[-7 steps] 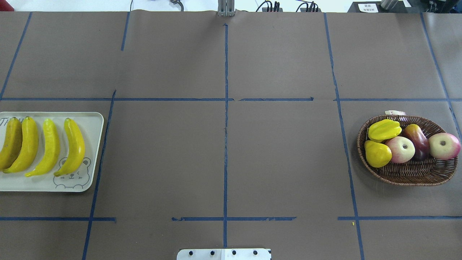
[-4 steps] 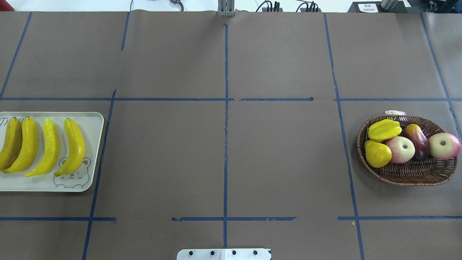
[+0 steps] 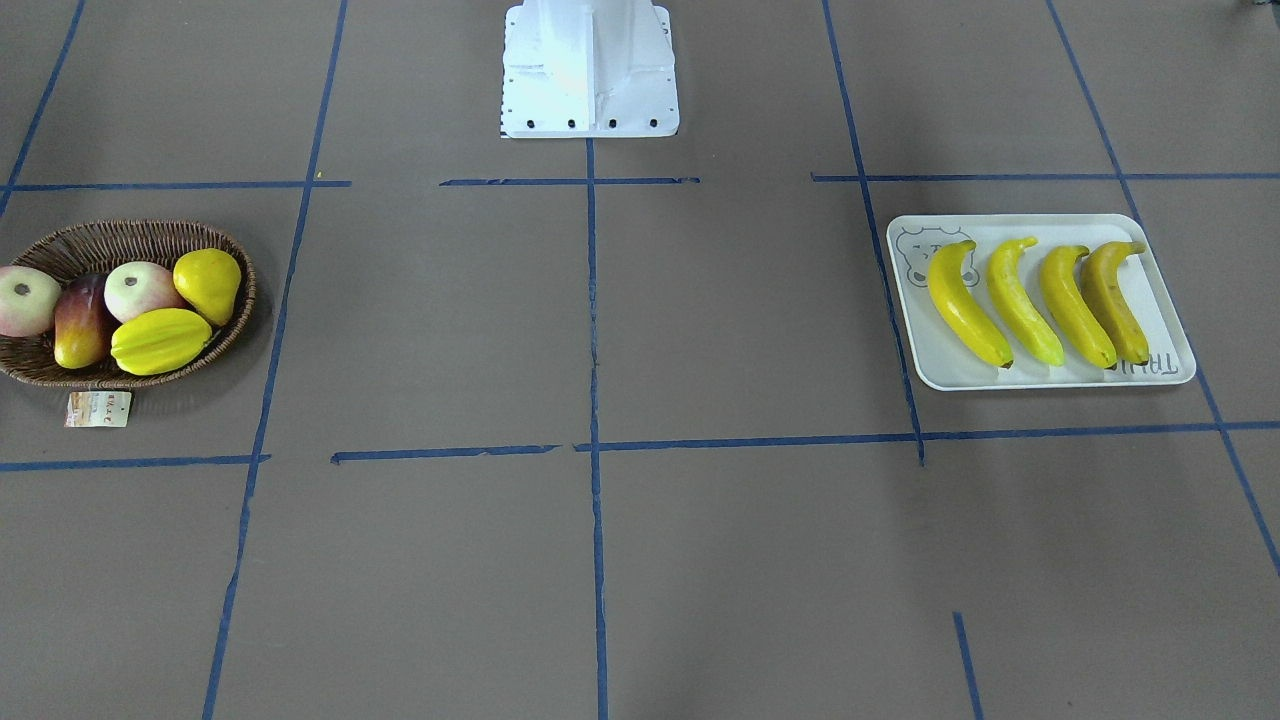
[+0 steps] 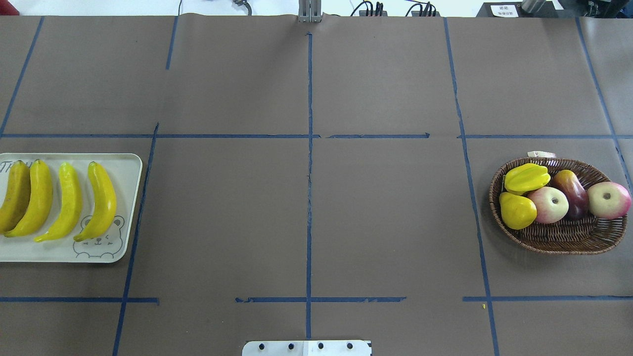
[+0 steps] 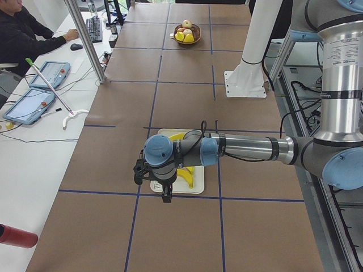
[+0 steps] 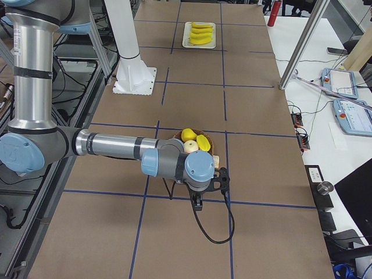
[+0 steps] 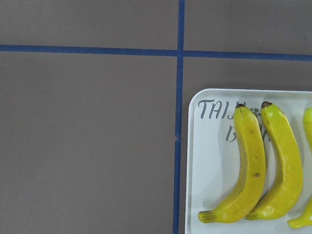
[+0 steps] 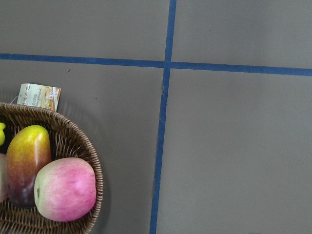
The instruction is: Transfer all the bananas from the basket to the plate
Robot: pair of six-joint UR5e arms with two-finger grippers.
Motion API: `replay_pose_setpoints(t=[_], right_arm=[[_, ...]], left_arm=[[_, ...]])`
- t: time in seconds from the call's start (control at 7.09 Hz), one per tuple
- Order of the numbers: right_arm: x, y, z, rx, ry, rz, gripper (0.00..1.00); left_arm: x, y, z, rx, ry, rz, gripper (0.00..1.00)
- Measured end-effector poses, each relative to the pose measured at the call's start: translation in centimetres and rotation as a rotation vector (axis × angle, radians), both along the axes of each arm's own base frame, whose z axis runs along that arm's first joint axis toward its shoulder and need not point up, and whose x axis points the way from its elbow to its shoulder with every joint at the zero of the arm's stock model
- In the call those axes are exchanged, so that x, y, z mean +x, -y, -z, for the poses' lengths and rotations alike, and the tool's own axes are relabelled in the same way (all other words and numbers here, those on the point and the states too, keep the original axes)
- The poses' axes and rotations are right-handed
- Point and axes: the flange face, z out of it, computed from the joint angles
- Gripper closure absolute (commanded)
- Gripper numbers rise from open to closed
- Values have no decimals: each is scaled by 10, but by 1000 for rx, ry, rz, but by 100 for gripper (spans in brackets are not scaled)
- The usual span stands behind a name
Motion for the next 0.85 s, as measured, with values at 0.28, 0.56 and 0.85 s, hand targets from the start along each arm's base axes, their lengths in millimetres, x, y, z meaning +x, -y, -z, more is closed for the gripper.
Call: replay_pose_setpoints(t=[0.28,0.56,0.85], right_arm=[[3,1,3,6,2,-7,0],[3,2,4,10,2,-8,0],[3,2,5,11,3,-9,0]], left_arm=[[6,1,0,-1,4,-13,0],[9,2,-1,-3,5,-21,0],[10,3,-3,-2,4,-22,0]])
